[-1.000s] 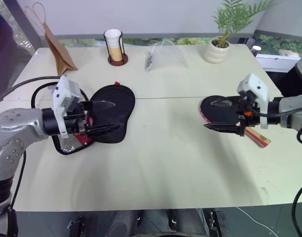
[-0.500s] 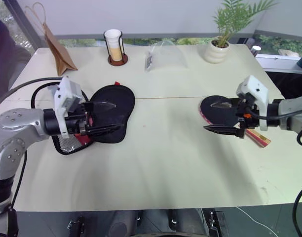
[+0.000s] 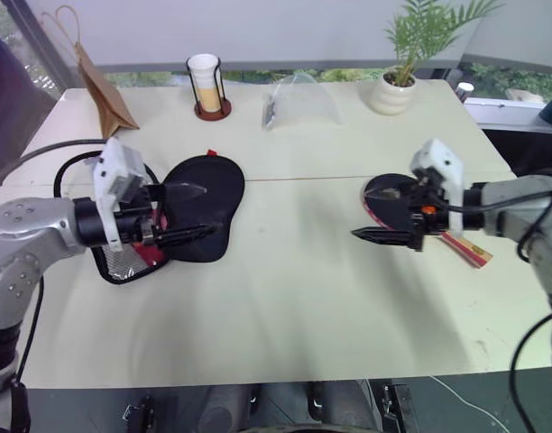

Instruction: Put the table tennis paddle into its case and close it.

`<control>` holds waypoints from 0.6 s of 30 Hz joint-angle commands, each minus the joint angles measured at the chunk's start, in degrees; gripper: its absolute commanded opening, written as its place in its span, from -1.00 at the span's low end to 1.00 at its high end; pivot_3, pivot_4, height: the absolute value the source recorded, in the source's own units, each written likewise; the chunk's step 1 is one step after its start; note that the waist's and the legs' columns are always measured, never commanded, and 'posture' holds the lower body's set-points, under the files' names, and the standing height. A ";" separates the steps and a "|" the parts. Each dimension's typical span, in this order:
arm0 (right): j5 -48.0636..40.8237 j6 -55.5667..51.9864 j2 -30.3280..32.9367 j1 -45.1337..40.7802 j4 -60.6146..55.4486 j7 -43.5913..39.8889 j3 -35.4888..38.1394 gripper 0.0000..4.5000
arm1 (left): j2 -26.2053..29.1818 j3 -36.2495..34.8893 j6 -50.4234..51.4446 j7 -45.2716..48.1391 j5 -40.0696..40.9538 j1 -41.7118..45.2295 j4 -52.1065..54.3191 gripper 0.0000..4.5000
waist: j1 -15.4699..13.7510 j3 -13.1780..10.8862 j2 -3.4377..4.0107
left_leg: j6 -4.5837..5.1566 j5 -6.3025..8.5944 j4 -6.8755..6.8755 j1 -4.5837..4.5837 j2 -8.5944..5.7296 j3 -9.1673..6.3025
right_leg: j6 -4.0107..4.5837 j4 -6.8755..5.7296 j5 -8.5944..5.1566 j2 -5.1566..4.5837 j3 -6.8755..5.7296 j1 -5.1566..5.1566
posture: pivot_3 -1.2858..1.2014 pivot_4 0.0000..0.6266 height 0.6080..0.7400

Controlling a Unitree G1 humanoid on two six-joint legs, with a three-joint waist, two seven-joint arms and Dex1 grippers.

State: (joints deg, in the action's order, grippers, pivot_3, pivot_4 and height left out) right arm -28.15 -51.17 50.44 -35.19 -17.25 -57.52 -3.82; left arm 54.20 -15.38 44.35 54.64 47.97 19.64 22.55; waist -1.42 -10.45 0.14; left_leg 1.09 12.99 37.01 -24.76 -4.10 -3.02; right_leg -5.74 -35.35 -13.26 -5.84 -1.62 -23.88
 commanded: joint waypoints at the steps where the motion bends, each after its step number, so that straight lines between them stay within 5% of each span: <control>1: 0.62 -2.66 -6.03 -3.92 -0.62 3.76 -5.21 0.99 | 1.65 -3.21 -0.82 0.65 -0.30 -0.82 0.01 0.77 | 0.68 0.02 -0.03 | -0.01 -0.01 0.00 0.00 0.00 -0.01 | 0.00 -0.01 0.00 0.00 0.00 -0.01 | 0.03 -0.52 0.91; 11: 7.80 -4.80 -31.28 -13.42 17.77 15.56 -16.61 0.99 | 5.00 -8.28 -0.88 1.51 -1.56 -4.32 -1.05 0.77 | 1.56 0.04 -0.07 | -0.15 -0.09 0.00 0.00 -0.07 0.00 | -0.13 -0.51 0.13 0.06 0.05 -0.45 | 0.03 -0.52 0.91; 18: 11.33 -5.23 -41.31 -16.70 28.76 20.27 -18.03 0.99 | 5.88 -11.26 -1.10 1.64 -2.08 -6.64 -1.25 0.77 | 2.05 0.03 -0.06 | -0.35 -0.21 -0.08 0.00 -0.04 -0.13 | -0.08 -0.78 0.11 0.25 0.06 -0.64 | 0.03 -0.52 0.91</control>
State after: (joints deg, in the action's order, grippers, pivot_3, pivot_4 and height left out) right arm -18.12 -56.95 11.07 -50.19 10.17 -38.86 -21.93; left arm 58.68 -24.13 44.17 56.13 46.21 13.12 20.87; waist 0.63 -10.42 0.08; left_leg 0.74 12.78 36.94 -24.76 -4.16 -3.15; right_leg -5.82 -36.13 -13.16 -5.59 -1.56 -24.53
